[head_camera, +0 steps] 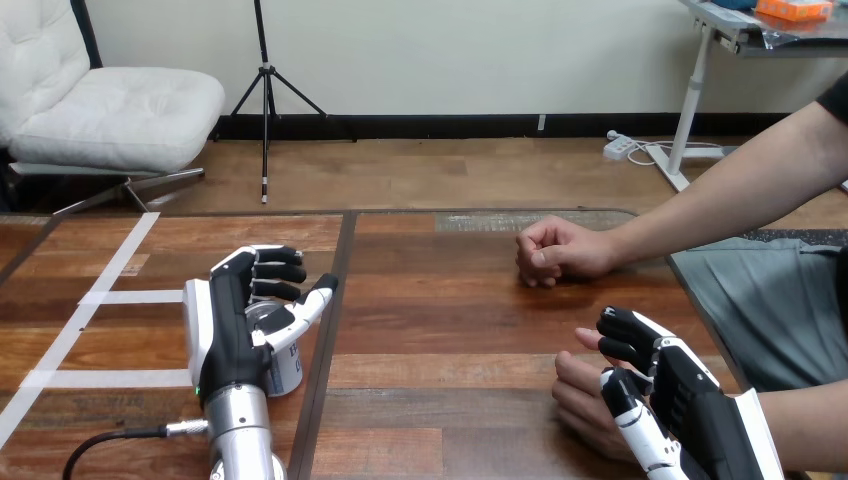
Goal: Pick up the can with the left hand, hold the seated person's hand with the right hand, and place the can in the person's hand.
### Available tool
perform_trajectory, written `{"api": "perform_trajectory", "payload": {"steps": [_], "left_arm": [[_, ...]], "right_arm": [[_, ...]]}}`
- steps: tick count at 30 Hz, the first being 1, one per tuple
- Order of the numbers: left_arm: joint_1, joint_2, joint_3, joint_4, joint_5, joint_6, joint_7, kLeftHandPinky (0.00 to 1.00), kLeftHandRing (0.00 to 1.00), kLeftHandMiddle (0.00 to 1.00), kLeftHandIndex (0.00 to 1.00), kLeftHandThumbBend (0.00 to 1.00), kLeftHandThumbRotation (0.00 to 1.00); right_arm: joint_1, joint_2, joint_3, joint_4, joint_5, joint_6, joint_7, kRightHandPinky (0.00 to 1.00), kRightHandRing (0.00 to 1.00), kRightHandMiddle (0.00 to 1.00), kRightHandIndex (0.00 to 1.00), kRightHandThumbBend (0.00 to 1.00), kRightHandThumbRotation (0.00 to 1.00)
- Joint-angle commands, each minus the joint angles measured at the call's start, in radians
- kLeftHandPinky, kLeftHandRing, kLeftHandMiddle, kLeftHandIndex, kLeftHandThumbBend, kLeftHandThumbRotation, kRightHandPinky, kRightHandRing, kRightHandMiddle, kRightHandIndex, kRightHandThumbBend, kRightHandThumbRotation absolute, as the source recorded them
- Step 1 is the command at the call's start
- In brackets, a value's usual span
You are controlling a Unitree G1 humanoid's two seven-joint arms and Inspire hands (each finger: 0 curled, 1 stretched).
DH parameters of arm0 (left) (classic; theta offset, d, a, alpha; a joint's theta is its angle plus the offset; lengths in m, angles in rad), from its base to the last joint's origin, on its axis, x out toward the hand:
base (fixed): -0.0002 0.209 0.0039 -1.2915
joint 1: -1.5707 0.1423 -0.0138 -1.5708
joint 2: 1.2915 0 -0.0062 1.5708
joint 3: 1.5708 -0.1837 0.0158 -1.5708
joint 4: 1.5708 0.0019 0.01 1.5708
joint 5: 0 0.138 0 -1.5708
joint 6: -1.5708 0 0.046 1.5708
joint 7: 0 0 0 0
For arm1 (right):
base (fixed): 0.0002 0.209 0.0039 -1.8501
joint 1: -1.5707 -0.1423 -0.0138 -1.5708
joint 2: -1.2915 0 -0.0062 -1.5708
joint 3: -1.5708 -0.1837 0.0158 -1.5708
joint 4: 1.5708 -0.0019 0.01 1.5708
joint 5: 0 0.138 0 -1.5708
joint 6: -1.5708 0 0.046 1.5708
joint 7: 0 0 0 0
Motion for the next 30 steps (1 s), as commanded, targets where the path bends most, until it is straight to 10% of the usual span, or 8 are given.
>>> {"api": "perform_trajectory", "payload": {"steps": [1, 30], "left_arm": [[-0.056, 0.001, 0.002, -0.058, 0.002, -0.019, -0.007, 0.41, 0.49, 0.52, 0.51, 0.62, 0.00], [-0.015, -0.006, 0.008, -0.067, -0.021, -0.019, -0.029, 0.45, 0.53, 0.57, 0.56, 0.61, 0.00]], "right_arm": [[-0.065, -0.005, 0.000, -0.004, 0.012, -0.020, 0.001, 0.76, 0.83, 0.84, 0.81, 0.57, 0.66], [-0.057, -0.007, -0.007, -0.015, 0.010, -0.021, -0.004, 0.76, 0.82, 0.83, 0.81, 0.58, 0.67]]}}
